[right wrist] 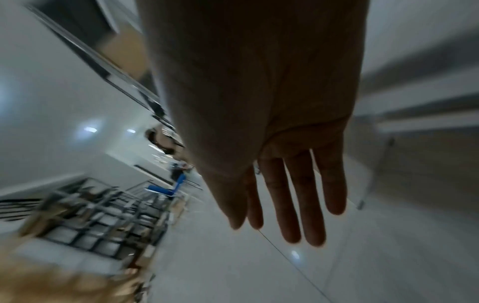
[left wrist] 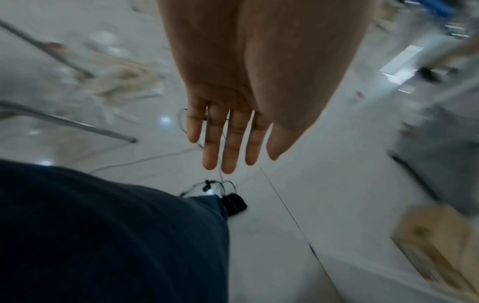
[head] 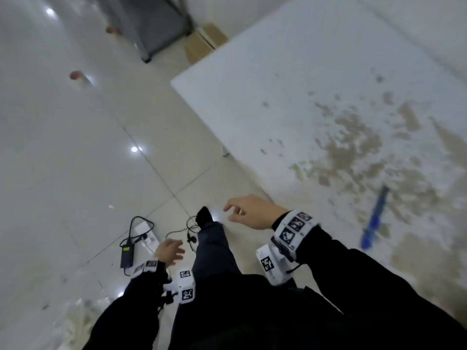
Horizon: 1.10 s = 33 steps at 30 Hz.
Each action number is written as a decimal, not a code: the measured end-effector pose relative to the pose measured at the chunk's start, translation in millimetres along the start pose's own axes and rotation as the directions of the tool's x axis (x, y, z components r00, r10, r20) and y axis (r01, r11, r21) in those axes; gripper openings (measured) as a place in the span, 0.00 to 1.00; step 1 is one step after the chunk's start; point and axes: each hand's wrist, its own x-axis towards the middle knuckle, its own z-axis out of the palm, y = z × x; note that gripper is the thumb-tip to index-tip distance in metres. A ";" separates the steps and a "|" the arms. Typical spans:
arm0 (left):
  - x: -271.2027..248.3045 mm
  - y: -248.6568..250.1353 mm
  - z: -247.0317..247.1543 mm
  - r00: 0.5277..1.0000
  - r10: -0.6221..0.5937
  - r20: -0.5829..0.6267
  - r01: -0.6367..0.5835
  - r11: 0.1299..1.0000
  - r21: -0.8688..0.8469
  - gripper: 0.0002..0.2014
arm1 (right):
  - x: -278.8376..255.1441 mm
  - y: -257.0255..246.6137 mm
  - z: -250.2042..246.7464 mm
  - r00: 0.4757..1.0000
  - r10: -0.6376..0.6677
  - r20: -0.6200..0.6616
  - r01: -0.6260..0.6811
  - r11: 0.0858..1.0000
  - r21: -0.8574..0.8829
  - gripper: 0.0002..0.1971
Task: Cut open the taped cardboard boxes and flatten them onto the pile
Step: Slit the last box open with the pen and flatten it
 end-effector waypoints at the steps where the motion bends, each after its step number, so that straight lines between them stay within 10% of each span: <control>1: 14.0 -4.9 -24.4 0.995 -0.097 -0.010 0.095 0.991 -0.094 0.09 | 32.3 -13.1 -3.6 0.999 0.025 0.047 -0.025 1.000 0.006 0.16; 5: 37.8 7.8 -105.2 0.957 -0.284 -0.054 0.269 0.944 -0.189 0.15 | 136.4 -35.1 -13.2 0.965 0.263 0.013 -0.255 0.922 0.290 0.09; 10: 88.2 67.7 -174.7 0.984 -0.152 -0.094 0.153 0.988 0.004 0.15 | 225.9 -48.5 -29.0 0.843 0.535 0.048 -0.478 0.708 0.520 0.06; 18: 170.4 225.4 -240.7 1.000 0.023 0.009 -0.024 0.985 0.173 0.06 | 382.0 -123.7 -94.7 0.800 0.598 0.043 -0.409 0.492 0.769 0.13; 25: 242.7 372.0 -349.8 0.998 0.065 -0.025 -0.059 0.982 0.182 0.06 | 504.9 -217.1 -214.9 0.895 0.445 0.006 -0.324 0.643 0.693 0.10; 33: 364.2 551.5 -457.6 0.998 0.065 -0.008 -0.060 0.958 0.280 0.07 | 603.3 -239.6 -347.3 0.878 0.452 -0.159 -0.268 0.739 0.619 0.05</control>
